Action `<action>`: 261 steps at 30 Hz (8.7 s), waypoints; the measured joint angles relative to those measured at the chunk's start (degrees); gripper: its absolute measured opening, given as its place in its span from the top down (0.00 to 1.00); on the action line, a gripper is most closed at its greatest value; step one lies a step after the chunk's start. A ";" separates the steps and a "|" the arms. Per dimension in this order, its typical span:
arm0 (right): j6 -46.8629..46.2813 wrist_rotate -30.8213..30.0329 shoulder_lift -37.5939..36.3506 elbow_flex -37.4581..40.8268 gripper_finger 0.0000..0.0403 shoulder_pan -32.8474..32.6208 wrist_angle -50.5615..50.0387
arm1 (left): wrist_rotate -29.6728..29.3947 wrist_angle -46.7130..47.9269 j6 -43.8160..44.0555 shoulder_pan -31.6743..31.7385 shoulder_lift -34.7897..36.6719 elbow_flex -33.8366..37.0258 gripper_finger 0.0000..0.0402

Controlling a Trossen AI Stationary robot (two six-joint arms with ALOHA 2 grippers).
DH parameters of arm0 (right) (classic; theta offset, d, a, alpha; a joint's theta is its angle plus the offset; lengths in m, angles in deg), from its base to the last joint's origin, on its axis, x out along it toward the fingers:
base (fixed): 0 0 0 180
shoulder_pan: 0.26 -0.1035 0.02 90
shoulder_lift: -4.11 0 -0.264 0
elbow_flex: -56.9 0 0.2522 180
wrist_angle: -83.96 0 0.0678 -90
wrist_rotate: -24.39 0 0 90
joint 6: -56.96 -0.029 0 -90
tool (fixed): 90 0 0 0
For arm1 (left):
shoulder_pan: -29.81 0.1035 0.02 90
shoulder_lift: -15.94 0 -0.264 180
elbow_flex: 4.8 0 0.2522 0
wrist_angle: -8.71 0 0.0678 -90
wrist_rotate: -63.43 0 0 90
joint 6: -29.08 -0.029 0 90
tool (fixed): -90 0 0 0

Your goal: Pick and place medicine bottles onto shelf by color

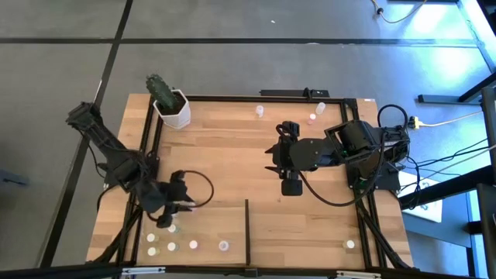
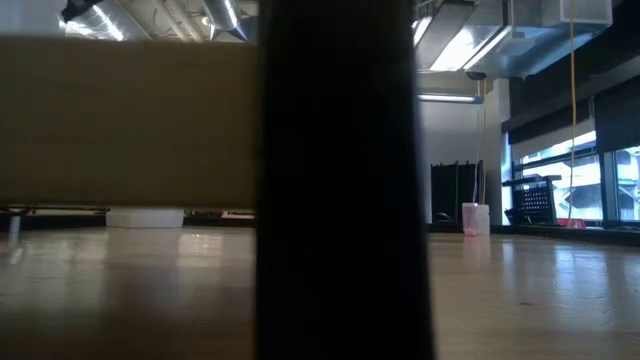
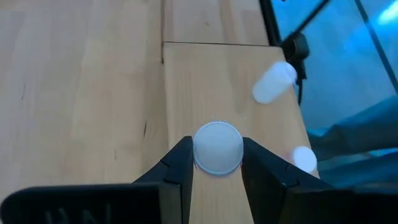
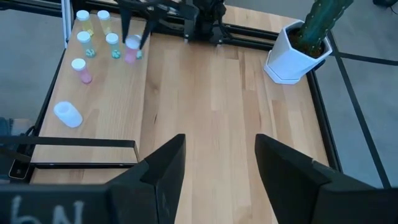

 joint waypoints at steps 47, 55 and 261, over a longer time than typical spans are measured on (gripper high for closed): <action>-0.21 20.46 -0.02 0.00 0.52 0.01 0.38 | -12.27 -3.29 14.36 -10.30 -14.31 0.00 0.76; -0.33 20.46 -0.02 0.00 0.52 0.01 0.38 | -14.52 -6.01 15.21 -12.61 -17.73 0.00 0.76; -38.03 12.43 0.29 36.09 0.59 52.77 -4.79 | 5.27 -9.49 -32.65 57.33 2.19 2.64 0.27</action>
